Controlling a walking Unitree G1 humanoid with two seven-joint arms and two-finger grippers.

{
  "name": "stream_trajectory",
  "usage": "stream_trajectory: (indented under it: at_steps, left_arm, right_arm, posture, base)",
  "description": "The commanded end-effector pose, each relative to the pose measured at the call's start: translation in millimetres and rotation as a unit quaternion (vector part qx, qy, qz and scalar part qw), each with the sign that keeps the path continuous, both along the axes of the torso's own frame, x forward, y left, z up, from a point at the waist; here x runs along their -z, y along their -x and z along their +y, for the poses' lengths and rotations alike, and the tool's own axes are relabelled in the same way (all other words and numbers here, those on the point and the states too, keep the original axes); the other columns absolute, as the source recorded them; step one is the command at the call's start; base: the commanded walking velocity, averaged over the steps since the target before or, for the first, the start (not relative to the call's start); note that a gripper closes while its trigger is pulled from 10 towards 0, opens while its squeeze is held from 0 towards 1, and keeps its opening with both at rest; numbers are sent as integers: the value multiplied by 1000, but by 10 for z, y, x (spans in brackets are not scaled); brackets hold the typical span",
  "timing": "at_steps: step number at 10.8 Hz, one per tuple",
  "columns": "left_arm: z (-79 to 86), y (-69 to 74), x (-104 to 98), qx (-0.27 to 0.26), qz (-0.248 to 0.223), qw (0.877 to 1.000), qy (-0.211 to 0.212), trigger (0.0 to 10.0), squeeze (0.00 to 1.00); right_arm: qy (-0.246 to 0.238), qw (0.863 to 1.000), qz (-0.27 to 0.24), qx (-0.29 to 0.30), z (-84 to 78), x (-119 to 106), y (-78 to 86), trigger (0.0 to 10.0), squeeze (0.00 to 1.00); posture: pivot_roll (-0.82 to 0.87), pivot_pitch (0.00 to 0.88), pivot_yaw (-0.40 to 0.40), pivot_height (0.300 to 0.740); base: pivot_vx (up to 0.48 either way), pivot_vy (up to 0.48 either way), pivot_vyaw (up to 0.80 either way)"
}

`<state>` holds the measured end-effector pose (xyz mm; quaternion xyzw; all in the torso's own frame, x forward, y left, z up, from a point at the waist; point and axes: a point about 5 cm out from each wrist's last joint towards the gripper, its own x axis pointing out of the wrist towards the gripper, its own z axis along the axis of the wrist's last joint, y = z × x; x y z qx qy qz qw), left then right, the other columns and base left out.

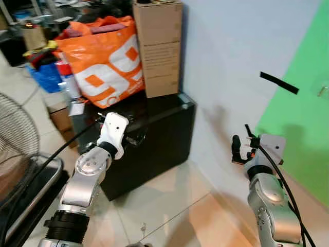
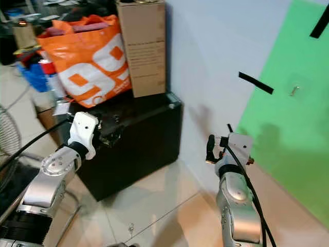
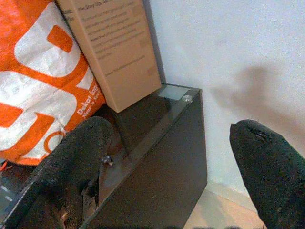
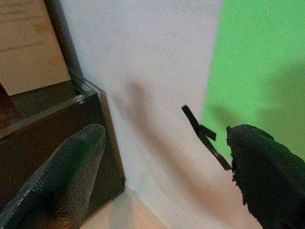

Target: Hang keys on a hook

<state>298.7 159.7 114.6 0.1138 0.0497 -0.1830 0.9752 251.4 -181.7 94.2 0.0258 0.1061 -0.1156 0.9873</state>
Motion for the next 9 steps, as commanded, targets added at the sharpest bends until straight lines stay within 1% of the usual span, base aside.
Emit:
stream_trajectory:
  at_steps: [1,5,9]
  left_arm:
    - [38,-27,-26,-6,1,1000,0,10000,133]
    - [31,-37,-18,-11,2,1000,7,10000,137]
    - [-7,-50,-14,-5,2,1000,8,10000,133]
  right_arm:
    - [0,1000,-1,7,-12,-30,-23,10000,0]
    - [23,1000,-5,7,-74,-74,-54,10000,0]
    - [29,999,-8,13,-98,-90,-55,10000,0]
  posture:
    - [-96,0,51,740]
    - [-109,0,47,740]
    - [-114,0,49,740]
  base:
    - [364,0,-800]
    - [367,0,-800]
    - [368,0,-800]
